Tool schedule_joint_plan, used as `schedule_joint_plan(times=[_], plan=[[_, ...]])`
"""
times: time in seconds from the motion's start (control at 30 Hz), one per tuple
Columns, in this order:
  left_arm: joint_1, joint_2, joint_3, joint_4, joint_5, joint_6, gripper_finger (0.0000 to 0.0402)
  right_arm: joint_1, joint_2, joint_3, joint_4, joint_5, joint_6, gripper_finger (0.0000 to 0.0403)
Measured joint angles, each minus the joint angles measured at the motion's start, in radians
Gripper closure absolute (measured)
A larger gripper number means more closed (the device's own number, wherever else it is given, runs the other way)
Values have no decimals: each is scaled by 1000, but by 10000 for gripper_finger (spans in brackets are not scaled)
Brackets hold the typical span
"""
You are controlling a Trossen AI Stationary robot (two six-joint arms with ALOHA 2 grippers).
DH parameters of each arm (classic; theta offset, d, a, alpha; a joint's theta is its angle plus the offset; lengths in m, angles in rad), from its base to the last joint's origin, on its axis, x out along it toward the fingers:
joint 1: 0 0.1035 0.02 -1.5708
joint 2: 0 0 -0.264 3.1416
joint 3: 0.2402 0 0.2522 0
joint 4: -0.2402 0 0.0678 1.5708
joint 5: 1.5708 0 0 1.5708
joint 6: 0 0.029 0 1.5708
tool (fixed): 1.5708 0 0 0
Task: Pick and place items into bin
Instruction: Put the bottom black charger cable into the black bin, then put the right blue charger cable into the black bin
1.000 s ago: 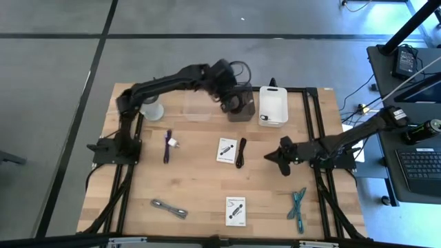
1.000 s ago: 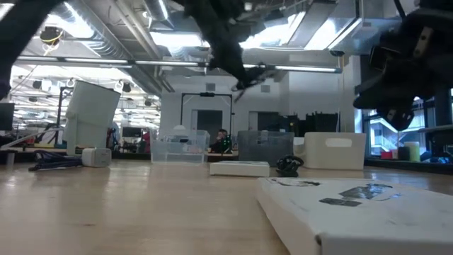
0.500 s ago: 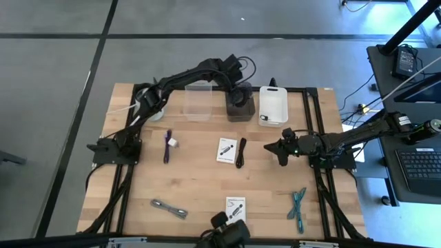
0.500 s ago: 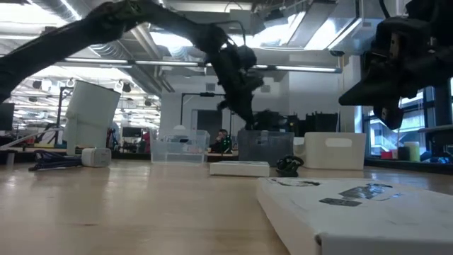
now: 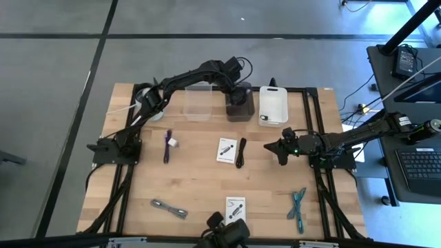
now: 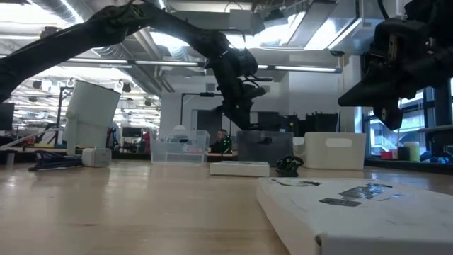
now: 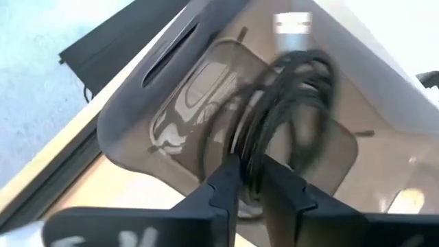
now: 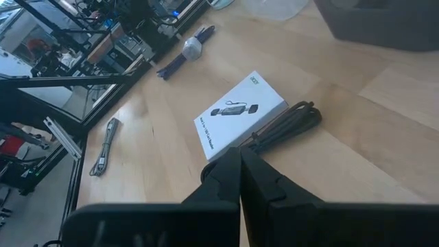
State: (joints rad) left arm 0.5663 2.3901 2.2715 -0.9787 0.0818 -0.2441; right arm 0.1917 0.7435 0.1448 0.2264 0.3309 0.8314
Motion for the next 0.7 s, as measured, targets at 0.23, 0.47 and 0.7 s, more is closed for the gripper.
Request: schedule_joint_plan(times=[0.23, 0.47, 0.7], plan=[[-1, 0, 0, 2, 55, -53, 311, 0, 0, 0, -9, 0, -2, 402], [0, -8, 0, 25, 65, -69, 293, 0, 0, 0, -12, -2, -2, 402], [-3, -106, 0, 103, 62, -37, 297, 0, 0, 0, -20, -3, -5, 401]])
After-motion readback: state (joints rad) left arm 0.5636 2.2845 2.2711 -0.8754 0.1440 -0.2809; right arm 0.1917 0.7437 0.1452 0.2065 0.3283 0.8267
